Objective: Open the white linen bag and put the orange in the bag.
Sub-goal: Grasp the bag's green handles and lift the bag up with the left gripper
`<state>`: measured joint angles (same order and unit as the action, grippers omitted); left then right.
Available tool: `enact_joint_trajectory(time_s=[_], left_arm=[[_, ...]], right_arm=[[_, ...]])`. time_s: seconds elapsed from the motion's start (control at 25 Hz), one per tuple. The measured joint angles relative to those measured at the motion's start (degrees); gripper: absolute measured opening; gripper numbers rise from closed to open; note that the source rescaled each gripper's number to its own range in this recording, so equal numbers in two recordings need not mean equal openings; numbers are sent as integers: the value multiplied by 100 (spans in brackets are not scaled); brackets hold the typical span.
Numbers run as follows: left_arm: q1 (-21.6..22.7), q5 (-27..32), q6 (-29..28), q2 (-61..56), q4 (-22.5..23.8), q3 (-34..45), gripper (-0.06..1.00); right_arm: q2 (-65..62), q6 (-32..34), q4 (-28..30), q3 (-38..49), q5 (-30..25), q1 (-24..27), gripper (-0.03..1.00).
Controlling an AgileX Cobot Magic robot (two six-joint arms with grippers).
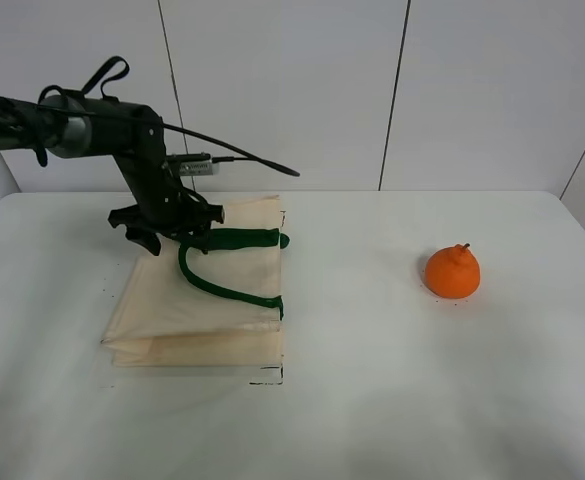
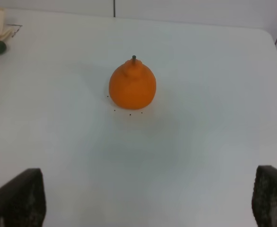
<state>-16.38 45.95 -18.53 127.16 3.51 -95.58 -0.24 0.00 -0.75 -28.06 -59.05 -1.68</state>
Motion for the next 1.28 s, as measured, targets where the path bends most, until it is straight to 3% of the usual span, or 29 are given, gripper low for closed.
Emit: enact_joint_trajectory(time_s=[0.28,0.4,0.48,0.64,0.72,1.08,1.28], left_arm=[[0,-78,-26,468,5,0,93],[0,-93,-58,472,5,-17,86],[0,-93,-59,472,18,-17,69],[0,-76,-91,472,23,-17,14],[0,-56,-112,472,17,-40,2],[-1,1333,117,271,13,-1197,1],[-87,1694,411,-480,20,-1764,1]], right_arm=[[0,0,0,0,0,0,100],[0,0,0,0,0,0,100],[0,0,0,0,0,0,100],[0,0,0,0,0,0,100],[0,0,0,0,0,0,100],[0,0,0,0,0,0,100],[0,0,0,0,0,0,100]])
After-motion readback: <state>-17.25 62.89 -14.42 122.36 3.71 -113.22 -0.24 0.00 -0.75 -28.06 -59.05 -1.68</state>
